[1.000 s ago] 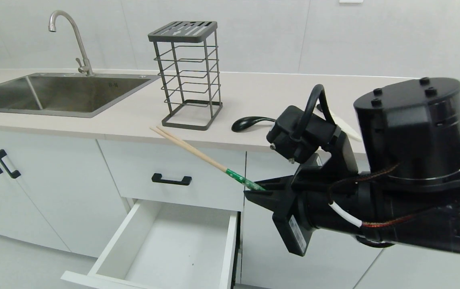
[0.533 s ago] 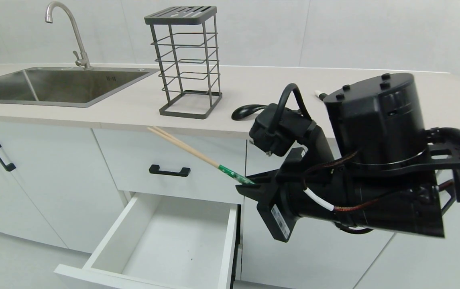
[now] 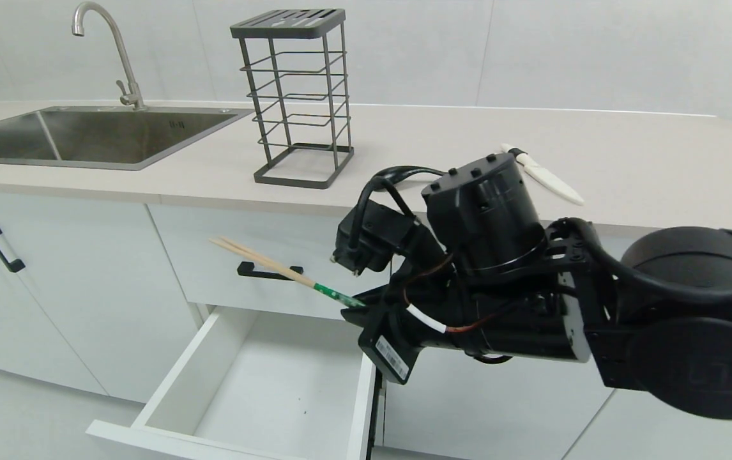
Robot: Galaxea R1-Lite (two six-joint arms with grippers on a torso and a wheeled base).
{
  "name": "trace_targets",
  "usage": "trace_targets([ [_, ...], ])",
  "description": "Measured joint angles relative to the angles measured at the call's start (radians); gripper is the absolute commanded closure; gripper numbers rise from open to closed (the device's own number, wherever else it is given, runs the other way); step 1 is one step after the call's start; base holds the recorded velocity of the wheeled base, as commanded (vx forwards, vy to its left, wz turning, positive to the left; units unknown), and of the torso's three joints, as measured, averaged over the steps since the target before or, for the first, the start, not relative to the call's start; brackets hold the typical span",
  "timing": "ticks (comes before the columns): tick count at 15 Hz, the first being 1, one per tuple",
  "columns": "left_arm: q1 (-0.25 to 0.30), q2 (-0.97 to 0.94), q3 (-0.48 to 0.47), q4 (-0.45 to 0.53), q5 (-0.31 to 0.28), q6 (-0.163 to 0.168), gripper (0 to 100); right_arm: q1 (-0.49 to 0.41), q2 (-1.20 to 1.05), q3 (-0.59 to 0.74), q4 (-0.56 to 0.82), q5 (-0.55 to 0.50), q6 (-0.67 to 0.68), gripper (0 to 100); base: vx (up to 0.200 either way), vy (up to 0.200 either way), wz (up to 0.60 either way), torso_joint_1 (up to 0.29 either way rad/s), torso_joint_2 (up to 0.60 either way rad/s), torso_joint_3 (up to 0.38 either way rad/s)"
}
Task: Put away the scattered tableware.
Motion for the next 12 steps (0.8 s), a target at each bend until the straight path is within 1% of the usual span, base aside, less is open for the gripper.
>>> trace_targets([
  [4,0.000,0.000,0.000,0.000,0.000,0.000,0,-0.003,0.066,-0.034,0.001,0.002,0.000,100,0.000,0.000,0.00,0.000,0.00,0.000],
  [9,0.000,0.000,0.000,0.000,0.000,0.000,0,-0.005,0.111,-0.041,0.001,0.026,-0.015,100,0.000,0.000,0.00,0.000,0.00,0.000],
  [11,0.000,0.000,0.000,0.000,0.000,0.000,0,-0.005,0.121,-0.041,0.001,0.030,-0.033,100,0.000,0.000,0.00,0.000,0.00,0.000],
  [12,0.000,0.000,0.000,0.000,0.000,0.000,0,-0.005,0.125,-0.042,0.001,0.036,-0.053,100,0.000,0.000,0.00,-0.076,0.22,0.149],
])
